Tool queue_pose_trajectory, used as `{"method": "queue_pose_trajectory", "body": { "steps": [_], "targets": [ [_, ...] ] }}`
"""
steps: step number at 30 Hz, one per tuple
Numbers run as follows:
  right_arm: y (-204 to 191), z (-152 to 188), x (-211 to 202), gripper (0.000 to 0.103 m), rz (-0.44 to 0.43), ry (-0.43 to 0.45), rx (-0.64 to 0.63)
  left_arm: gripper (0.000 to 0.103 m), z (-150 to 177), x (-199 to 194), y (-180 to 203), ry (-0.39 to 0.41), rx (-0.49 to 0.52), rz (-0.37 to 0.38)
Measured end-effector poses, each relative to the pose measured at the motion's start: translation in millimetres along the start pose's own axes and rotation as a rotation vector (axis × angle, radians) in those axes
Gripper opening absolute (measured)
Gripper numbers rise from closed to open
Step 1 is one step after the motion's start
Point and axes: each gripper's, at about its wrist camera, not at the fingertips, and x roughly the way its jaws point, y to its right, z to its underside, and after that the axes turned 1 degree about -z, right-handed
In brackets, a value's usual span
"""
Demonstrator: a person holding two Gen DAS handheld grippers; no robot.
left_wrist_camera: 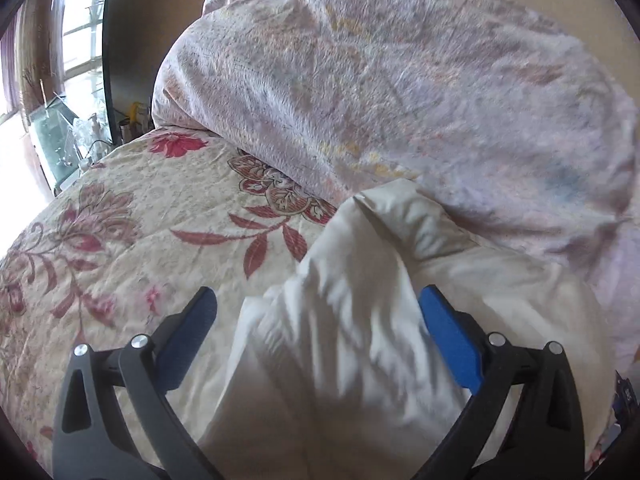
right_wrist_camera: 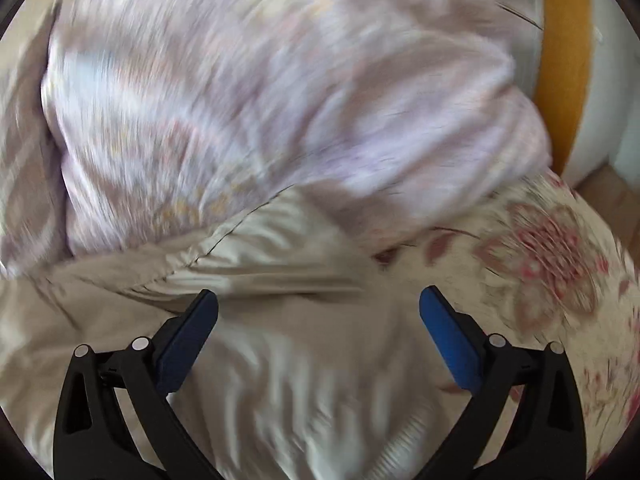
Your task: Fold large clothes
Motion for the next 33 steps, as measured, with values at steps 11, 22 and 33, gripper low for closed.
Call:
{"method": "queue_pose_trajectory", "body": {
  "steps": [11,22,33],
  "targets": [
    [99.4,62.2,-118.8,0.097,-0.187,-0.146,0.359,0.1,67.5,-97.5,-81.2,-0.044,-0.039,0.153],
    [64.5,116.3,-108.0,0.082,-0.352,-0.37,0.478,0.09,102.4,-69.8,-61.0,-0.184,-0.164,0.234],
    [38.1,131.8,-99.2,0.067,-0.439,-0.314,0.522,0.07,115.9,-45.6,-68.1,-0.184,-0.409,0.343]
  ]
}}
